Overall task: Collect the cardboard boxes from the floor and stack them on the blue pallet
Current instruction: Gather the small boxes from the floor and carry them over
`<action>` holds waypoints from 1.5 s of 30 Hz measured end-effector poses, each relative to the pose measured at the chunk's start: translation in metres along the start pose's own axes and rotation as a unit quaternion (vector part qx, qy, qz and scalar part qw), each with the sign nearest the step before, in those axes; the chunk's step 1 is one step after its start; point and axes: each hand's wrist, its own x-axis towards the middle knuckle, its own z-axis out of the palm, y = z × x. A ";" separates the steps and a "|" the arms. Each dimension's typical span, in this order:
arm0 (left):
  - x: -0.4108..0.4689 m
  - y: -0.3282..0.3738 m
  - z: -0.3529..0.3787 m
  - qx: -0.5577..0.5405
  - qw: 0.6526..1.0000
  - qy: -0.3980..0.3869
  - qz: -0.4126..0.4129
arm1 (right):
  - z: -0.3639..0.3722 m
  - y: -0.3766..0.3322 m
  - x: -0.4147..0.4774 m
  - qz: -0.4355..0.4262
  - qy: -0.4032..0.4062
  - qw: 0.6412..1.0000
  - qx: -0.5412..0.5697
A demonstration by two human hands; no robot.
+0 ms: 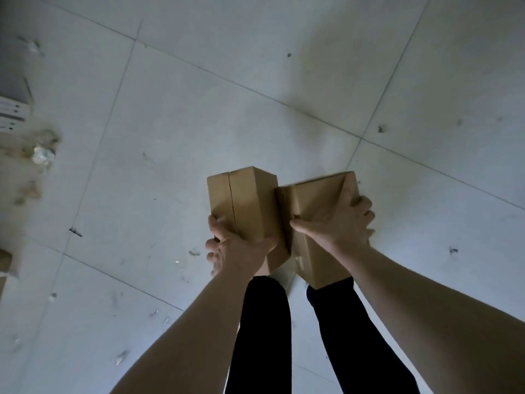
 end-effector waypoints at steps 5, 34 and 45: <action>-0.086 0.025 -0.067 0.019 0.998 0.012 0.066 | -0.086 0.004 -0.068 -0.015 0.036 0.997 0.068; -0.485 0.211 -0.183 0.041 0.879 -0.039 0.474 | -0.461 0.130 -0.327 0.062 0.340 0.885 0.313; -0.607 0.340 -0.030 0.059 0.864 -0.058 0.497 | -0.589 0.294 -0.242 0.099 0.356 0.863 0.343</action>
